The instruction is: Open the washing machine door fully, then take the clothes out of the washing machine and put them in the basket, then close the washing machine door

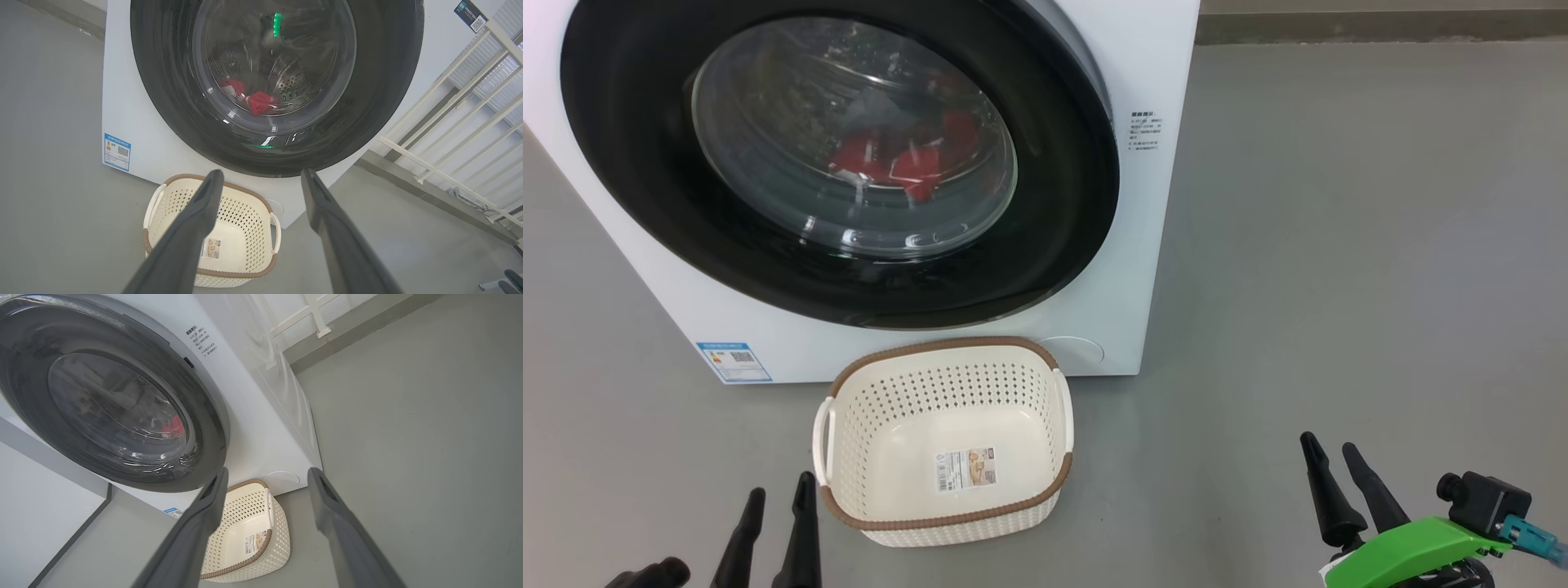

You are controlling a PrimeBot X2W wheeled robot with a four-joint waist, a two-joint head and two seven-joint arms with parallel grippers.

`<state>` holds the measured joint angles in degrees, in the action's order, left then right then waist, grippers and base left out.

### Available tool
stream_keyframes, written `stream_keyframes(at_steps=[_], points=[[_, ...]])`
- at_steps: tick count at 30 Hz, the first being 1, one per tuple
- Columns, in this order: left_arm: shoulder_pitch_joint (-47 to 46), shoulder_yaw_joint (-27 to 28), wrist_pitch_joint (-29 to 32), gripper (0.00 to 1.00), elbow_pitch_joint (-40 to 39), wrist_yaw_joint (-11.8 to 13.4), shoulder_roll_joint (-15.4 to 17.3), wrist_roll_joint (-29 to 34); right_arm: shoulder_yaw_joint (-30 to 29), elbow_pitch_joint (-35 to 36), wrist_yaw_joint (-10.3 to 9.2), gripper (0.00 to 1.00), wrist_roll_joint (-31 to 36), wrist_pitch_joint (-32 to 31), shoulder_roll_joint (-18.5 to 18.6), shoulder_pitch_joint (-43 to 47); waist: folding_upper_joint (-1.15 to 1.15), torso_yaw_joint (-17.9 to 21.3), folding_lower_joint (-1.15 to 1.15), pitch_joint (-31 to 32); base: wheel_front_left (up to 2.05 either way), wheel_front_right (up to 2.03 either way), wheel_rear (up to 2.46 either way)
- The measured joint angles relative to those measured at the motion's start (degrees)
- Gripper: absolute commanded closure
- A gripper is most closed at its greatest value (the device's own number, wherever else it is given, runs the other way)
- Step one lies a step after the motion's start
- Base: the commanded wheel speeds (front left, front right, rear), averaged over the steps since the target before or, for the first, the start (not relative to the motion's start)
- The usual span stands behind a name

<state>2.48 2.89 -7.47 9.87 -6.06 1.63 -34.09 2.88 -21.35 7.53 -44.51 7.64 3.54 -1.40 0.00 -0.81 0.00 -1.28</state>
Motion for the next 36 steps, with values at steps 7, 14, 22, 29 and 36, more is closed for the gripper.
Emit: stream_keyframes(at_steps=[7,14,22,29,36], points=[[0.01,-0.08,-1.27,0.0,-0.31,0.0,0.11,4.85,0.99,-0.26,0.0,0.0,3.93,1.07,0.18,-0.01,0.0,0.05,0.0,-0.16,0.0,0.0,0.0],[0.03,-0.19,-2.47,0.0,-0.46,0.0,0.24,9.55,1.48,-0.53,0.0,0.0,7.64,2.11,0.4,-0.21,0.0,0.09,0.0,-0.58,0.0,0.0,0.0],[0.03,-0.49,-3.71,0.0,-0.44,-0.03,0.26,14.59,1.46,-0.55,0.0,0.0,12.6,3.55,0.73,-0.53,0.0,0.05,0.0,-1.01,0.0,0.0,0.0],[0.04,-0.58,-4.82,0.0,-0.42,-0.04,0.41,19.47,1.15,-0.59,0.0,0.0,16.6,4.68,0.74,-1.16,0.0,0.03,0.0,-1.42,0.0,0.0,0.0],[0.04,-0.68,-5.92,0.0,-0.21,-0.09,0.44,23.71,0.33,-0.55,0.0,0.0,20.59,5.76,0.74,-1.2,0.0,-0.02,0.0,-1.85,0.0,0.0,0.0]])
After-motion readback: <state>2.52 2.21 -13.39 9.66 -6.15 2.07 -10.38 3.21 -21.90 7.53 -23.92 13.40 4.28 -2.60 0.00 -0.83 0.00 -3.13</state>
